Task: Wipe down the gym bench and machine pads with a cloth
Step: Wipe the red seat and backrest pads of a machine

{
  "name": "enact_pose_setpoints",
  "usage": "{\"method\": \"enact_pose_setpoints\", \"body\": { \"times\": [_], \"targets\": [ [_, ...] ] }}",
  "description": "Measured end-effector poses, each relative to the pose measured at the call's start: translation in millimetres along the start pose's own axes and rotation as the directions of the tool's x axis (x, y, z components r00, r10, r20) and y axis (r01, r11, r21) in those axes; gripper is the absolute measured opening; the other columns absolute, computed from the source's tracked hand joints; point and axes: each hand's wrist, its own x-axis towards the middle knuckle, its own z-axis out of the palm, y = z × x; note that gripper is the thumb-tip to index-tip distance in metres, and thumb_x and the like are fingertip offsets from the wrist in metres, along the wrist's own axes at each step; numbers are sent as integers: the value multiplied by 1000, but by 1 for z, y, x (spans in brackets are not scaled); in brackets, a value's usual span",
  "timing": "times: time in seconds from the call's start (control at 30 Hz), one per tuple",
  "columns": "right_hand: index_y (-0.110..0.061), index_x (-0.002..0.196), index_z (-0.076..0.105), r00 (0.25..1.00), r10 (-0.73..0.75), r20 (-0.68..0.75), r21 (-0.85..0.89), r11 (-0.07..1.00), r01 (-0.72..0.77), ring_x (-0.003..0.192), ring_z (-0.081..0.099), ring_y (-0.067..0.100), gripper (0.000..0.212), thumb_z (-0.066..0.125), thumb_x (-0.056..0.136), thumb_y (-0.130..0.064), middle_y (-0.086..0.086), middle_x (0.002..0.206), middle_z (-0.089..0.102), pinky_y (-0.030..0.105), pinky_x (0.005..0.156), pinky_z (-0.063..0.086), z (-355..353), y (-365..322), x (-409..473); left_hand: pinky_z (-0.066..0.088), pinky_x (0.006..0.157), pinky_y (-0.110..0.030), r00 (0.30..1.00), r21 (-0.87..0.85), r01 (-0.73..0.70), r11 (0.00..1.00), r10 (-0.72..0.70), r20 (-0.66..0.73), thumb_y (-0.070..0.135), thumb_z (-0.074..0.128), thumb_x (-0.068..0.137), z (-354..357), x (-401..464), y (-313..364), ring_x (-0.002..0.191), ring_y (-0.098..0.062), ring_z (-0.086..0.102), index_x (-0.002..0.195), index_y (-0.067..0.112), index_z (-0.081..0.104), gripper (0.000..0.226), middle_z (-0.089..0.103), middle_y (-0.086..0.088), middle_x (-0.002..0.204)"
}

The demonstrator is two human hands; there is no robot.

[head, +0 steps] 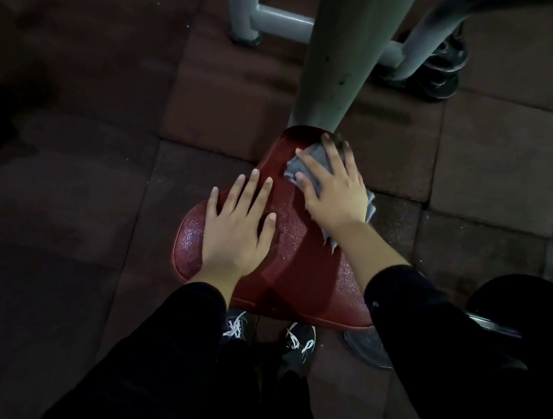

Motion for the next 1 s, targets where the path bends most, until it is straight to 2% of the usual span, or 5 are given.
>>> {"method": "enact_pose_setpoints", "body": {
  "times": [0.23, 0.3, 0.47, 0.73, 1.0],
  "targets": [
    [-43, 145, 33, 962, 261, 84, 290, 917, -274, 142, 27, 27, 45, 37, 100, -48, 0, 157, 25, 44, 109, 35, -11, 29, 11, 12, 118, -51, 1000, -3, -5, 1000, 5, 13, 51, 21, 98, 0, 0, -3, 148, -17, 14, 154, 27, 18, 60, 13, 4, 161],
    [-42, 146, 32, 947, 310, 88, 270, 908, -322, 139, 33, 29, 45, 36, 101, -45, 3, 155, 30, 45, 109, 36, -13, 34, -15, 12, 118, -51, 1000, 5, 1, 1000, -1, 12, 52, 23, 98, 0, 0, -3, 148, -18, 15, 154, 27, 19, 62, 13, 4, 161],
    [-31, 139, 49, 976, 194, -96, -39, 979, -198, 133, 39, 41, 43, 43, 97, -38, 7, 152, 37, 52, 105, 40, 3, -4, -79, 14, 117, -52, 1000, -3, -1, 1000, 2, 12, 50, 26, 97, 0, 1, -3, 148, -18, 15, 154, 26, 20, 62, 14, 3, 162],
    [-36, 139, 46, 995, 73, -66, -13, 997, -74, 142, 23, 38, 43, 42, 97, -40, 3, 155, 32, 51, 112, 31, 7, -22, 18, 14, 117, -52, 1000, -4, 10, 1000, -10, 19, 49, 28, 97, -3, 2, -1, 148, -18, 16, 153, 26, 21, 61, 15, 3, 161],
    [-34, 147, 34, 917, 398, 2, 180, 902, -392, 137, 33, 34, 46, 36, 101, -42, 8, 155, 30, 45, 110, 32, -3, 8, 1, 14, 117, -53, 1000, -6, 4, 1000, -4, 9, 49, 28, 97, -2, 2, -2, 148, -19, 16, 154, 27, 20, 61, 16, 3, 161]
  ]
}}
